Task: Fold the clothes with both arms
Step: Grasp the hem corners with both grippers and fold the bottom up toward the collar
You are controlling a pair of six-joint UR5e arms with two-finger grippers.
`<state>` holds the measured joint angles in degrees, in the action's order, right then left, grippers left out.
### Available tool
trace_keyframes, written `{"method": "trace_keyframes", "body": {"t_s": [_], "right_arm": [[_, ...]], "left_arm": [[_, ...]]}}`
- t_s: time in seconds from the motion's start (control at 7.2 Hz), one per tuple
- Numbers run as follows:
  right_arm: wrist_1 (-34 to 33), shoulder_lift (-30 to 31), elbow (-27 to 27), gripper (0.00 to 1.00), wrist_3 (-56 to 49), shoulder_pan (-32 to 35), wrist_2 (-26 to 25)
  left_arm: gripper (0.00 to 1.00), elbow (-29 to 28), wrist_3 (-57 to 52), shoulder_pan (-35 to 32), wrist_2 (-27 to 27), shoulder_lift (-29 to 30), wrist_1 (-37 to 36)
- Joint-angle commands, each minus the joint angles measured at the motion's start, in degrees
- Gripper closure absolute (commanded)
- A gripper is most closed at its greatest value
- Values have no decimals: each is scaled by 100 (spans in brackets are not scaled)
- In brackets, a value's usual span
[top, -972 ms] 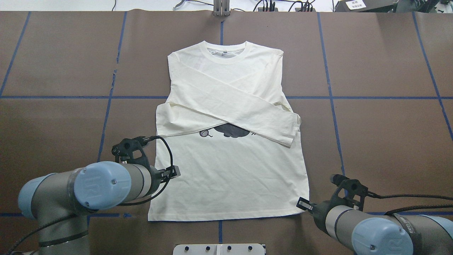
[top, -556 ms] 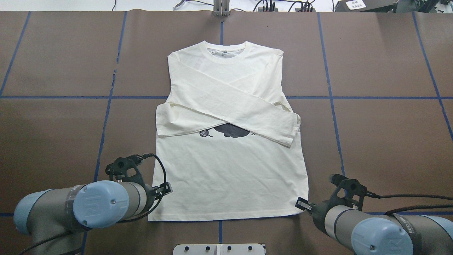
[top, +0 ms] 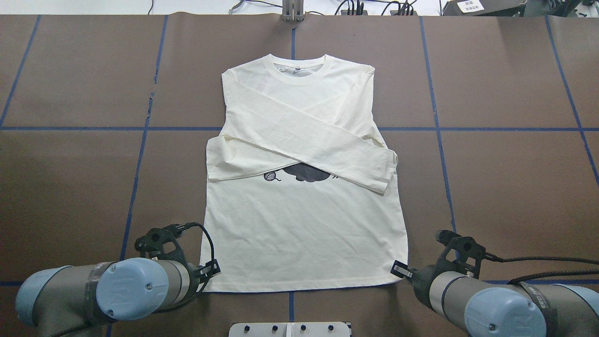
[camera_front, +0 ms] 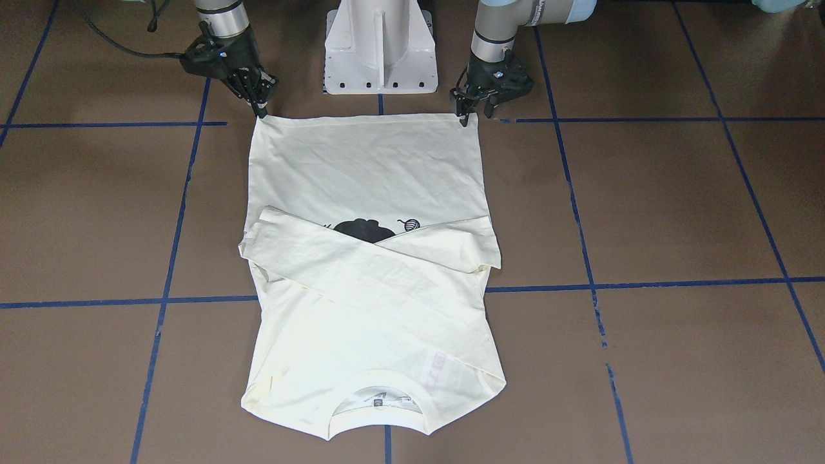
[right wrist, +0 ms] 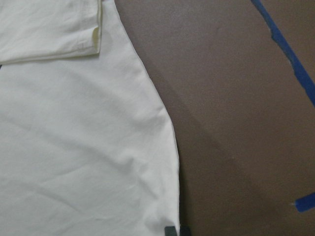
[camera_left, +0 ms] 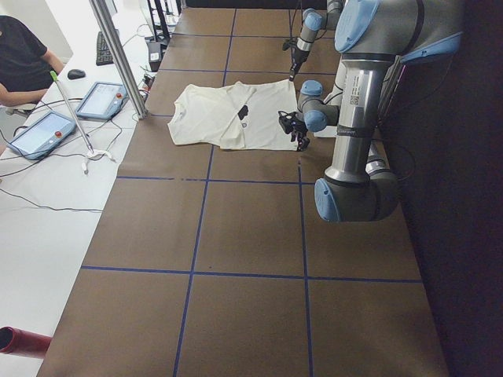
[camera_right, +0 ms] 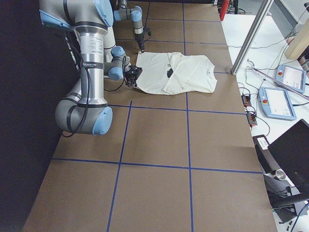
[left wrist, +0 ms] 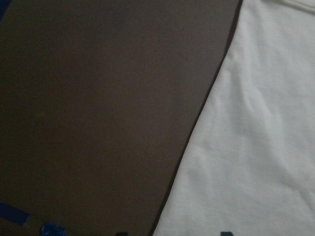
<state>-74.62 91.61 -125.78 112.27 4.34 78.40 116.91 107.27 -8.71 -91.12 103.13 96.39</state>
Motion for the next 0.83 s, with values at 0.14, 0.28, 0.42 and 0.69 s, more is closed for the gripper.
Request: {"method": "trace_keyframes", "body": {"t_s": [0.14,0.28,0.42,0.69], "right_arm": [[0,6,1,100,-4,5,0],[0,6,-8,100,-4,5,0],[0,6,1,100,-4,5,0],[0,6,-8,100,-4,5,0]], "left_arm": [[40,-63,5,89,-11,-12,12],[41,-89,5,98,-2,-13,12],[44,-81,5,98,-11,-13,12],[74,-89,-4,98,-11,-13,21]]}}
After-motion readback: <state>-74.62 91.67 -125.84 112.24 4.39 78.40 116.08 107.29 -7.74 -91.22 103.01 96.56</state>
